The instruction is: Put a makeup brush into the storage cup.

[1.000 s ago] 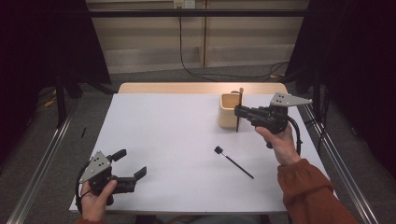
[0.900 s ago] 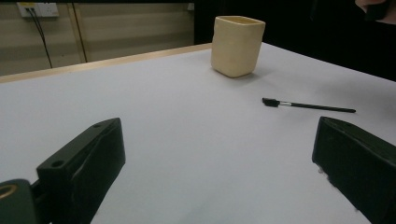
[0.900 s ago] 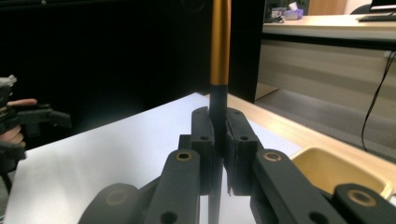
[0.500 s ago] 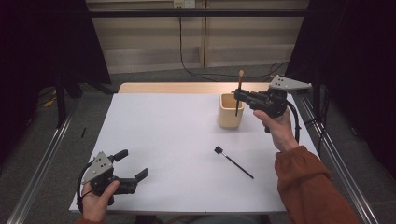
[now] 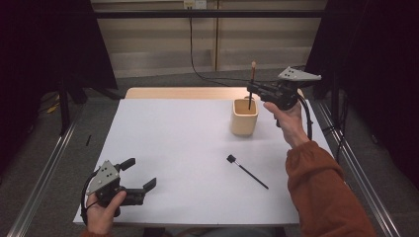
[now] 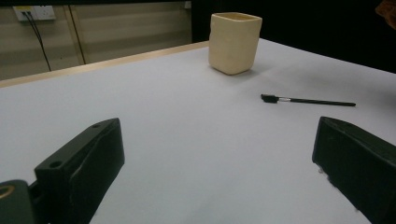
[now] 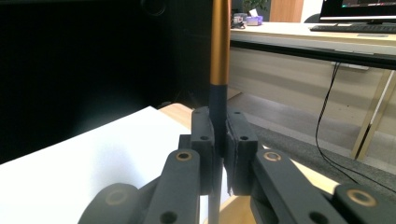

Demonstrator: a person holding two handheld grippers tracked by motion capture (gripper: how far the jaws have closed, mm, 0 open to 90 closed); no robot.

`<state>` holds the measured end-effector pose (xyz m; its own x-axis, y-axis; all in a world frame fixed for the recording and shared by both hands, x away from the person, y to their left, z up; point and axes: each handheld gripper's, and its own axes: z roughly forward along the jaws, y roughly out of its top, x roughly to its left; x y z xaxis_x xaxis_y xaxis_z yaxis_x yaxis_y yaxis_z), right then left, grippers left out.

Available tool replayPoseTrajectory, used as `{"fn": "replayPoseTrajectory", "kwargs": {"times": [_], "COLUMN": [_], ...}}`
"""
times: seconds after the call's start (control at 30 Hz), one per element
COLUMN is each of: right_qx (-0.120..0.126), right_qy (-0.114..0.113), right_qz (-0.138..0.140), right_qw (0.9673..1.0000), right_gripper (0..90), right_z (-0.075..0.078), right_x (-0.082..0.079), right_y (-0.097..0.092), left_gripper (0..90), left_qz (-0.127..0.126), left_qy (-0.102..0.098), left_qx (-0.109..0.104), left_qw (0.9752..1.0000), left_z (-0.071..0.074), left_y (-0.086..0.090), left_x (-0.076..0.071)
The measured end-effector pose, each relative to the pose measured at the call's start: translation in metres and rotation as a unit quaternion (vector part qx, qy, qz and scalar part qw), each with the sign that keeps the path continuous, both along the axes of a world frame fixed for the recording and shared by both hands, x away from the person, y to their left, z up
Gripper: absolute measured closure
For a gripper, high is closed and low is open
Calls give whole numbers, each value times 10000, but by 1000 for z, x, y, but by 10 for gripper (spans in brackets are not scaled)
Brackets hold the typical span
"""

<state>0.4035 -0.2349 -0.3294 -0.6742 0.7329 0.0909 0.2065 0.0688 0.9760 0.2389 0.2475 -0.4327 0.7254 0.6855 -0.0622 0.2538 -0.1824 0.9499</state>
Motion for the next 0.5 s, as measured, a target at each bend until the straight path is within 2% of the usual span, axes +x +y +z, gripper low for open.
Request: {"fn": "replayPoseTrajectory", "kwargs": {"times": [0.07, 0.27, 0.33, 0.4, 0.5], "right_qx": [13, -29, 42, -55, -33], "right_qy": [-38, 56, 72, 111, 114], "right_qz": [-33, -180, -184, -197, -215], "right_qw": [10000, 9998, 9998, 9997, 9997], "right_gripper": [835, 835, 835, 835, 836], "right_z": [1, -6, -10, -16, -21], "right_x": [4, 19, 21, 22, 24], "right_y": [0, -1, -2, -2, -2], "left_gripper": [22, 22, 22, 22, 22], "left_qz": [13, 27, 13, 10, -7], "left_qy": [-6, -8, -9, 4, -18], "left_qx": [-11, -11, -9, -41, -26], "left_qw": [10000, 10000, 10000, 10000, 10000], "left_z": [0, 0, 1, 1, 1], "left_y": [0, 1, 1, 0, 0], "left_x": [0, 0, 0, 0, 0]}}
